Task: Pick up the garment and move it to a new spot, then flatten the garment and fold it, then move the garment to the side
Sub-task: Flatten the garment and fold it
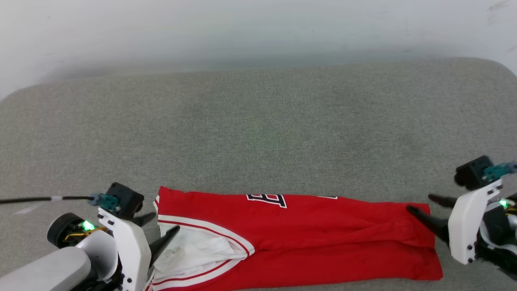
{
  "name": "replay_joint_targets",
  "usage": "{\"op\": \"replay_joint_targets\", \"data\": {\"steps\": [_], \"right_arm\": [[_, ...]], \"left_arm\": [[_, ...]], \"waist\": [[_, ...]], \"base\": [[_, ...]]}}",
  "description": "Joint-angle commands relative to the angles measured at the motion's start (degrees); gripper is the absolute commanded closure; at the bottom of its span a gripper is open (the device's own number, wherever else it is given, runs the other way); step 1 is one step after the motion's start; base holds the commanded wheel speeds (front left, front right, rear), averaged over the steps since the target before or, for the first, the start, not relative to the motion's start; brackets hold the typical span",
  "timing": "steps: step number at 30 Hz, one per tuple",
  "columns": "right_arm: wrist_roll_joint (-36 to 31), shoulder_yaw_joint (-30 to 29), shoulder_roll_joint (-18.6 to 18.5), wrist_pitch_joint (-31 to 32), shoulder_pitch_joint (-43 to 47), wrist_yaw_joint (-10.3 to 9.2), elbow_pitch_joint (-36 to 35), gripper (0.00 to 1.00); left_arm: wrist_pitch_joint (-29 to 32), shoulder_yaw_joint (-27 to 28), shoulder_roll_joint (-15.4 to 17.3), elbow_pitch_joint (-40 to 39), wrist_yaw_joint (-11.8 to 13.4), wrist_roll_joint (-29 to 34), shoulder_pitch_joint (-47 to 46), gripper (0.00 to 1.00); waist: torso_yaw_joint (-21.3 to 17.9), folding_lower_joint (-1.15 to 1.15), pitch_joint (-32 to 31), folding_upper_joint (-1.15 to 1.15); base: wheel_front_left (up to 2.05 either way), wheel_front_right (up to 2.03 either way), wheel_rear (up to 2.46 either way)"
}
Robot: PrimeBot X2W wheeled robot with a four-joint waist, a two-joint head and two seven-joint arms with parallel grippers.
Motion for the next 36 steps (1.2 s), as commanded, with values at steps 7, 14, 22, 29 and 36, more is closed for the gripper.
{"op": "replay_joint_targets", "data": {"steps": [7, 14, 22, 29, 36], "right_arm": [[-1.1, -8.8, -1.2, -4.9, 4.3, -0.04, -4.7, 0.00], [-0.5, -18.0, 1.4, -6.8, 9.1, -0.04, -0.8, 0.00], [2.4, -23.0, 5.7, -3.7, 13.4, -0.04, 3.1, 0.00], [5.0, -22.1, 9.0, 1.3, 15.5, -0.03, 5.7, 0.00], [7.7, -18.0, 12.2, 5.9, 18.0, -0.02, 6.2, 0.00]], "left_arm": [[-15.1, 5.0, -0.9, -1.6, 8.3, 2.6, 3.9, 0.00], [-24.2, 10.4, -4.0, 0.1, 17.3, 5.5, 7.8, 0.00], [-24.9, 25.9, -10.5, -2.7, 23.9, 14.9, 16.6, 0.00], [-24.9, 38.0, -18.4, -4.7, 24.9, 26.9, 25.7, 0.00], [-24.9, 47.3, -26.9, -4.2, 22.6, 37.2, 33.5, 0.00]], "waist": [[0.1, 0.01, -1.3, 0.00], [0.7, 0.01, -0.5, 0.00], [1.5, 0.01, 0.5, 0.00], [2.6, 0.01, 1.4, 0.00], [3.7, 0.01, 1.6, 0.00]], "base": [[0.00, 0.00, 0.00], [0.00, 0.00, 0.00], [0.00, 0.00, 0.00], [0.00, 0.00, 0.00], [0.00, 0.00, 0.00]]}}
